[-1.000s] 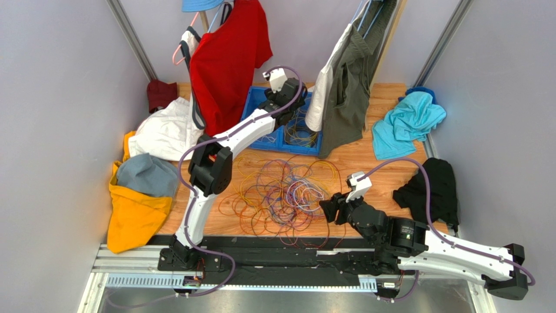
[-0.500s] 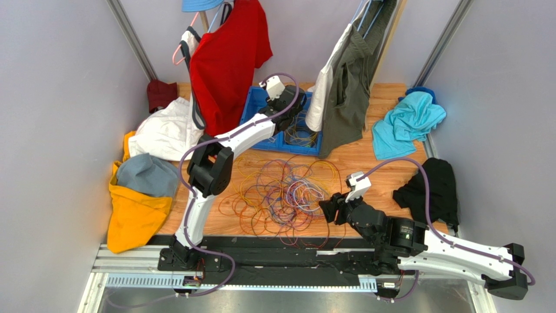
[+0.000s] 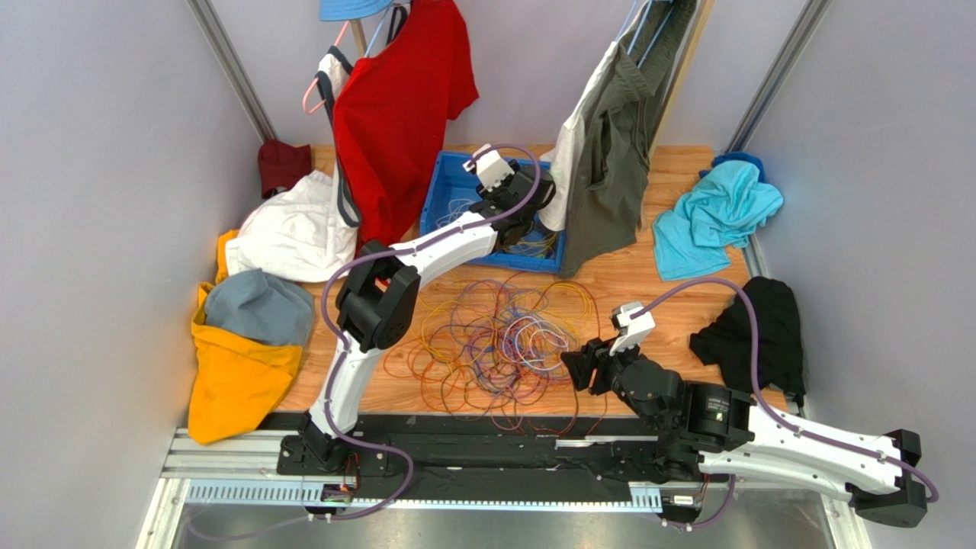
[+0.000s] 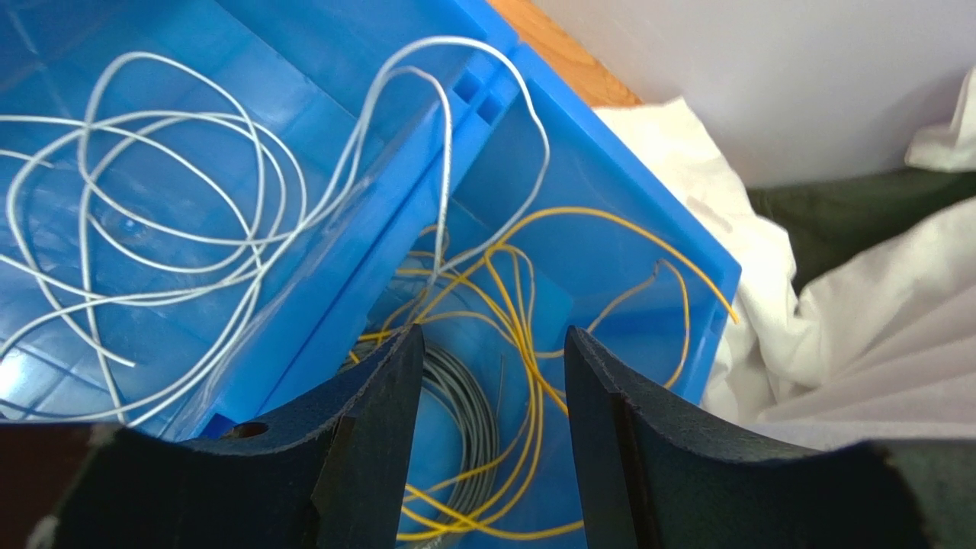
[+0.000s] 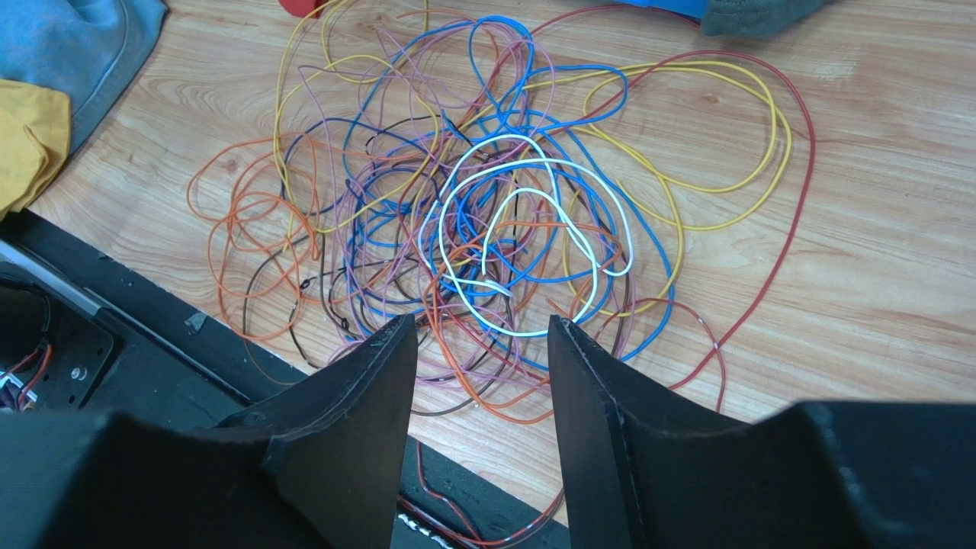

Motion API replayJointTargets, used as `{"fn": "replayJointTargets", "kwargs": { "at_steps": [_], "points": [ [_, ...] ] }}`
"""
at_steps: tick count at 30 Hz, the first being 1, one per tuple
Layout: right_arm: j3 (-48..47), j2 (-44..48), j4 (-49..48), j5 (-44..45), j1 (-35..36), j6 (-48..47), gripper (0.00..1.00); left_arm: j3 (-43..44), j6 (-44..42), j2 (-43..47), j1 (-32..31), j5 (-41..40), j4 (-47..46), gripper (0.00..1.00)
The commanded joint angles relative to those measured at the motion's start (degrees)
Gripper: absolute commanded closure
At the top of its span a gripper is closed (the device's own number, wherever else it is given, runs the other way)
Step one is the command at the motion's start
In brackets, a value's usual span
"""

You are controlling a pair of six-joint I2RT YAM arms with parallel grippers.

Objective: Untangle the cables

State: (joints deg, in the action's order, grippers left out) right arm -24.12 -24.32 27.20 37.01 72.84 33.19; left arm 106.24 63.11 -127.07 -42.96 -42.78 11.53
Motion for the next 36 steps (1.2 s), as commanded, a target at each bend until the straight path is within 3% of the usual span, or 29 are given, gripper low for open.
{"fn": "replayJointTargets", "kwargs": {
  "at_steps": [1, 9, 25, 34, 36],
  "points": [
    [0.6, 0.7, -0.3, 1.0, 0.1, -0.1, 0.5, 1.5, 1.9, -1.7, -0.9, -8.4, -1.4, 0.43],
    [0.1, 0.2, 0.9, 1.2, 0.1, -0.8, 0.5, 5.4, 2.3, -6.3, -1.8, -15.0, -1.0, 0.45],
    [-0.1, -4.1, 0.4, -0.1, 0.1, -1.4, 0.5, 8.4, -4.1, -12.4, -0.4, -19.4, -13.8, 0.43],
    [0.6, -5.3, -0.6, 0.0, 0.1, -1.2, 0.5, 9.5, -8.9, -13.0, 1.9, -16.4, -18.8, 0.86],
    [0.7, -5.0, -0.6, -0.1, 0.1, -1.2, 0.5, 10.4, -8.4, -13.1, 2.4, -14.9, -18.2, 1.0]
  ]
}}
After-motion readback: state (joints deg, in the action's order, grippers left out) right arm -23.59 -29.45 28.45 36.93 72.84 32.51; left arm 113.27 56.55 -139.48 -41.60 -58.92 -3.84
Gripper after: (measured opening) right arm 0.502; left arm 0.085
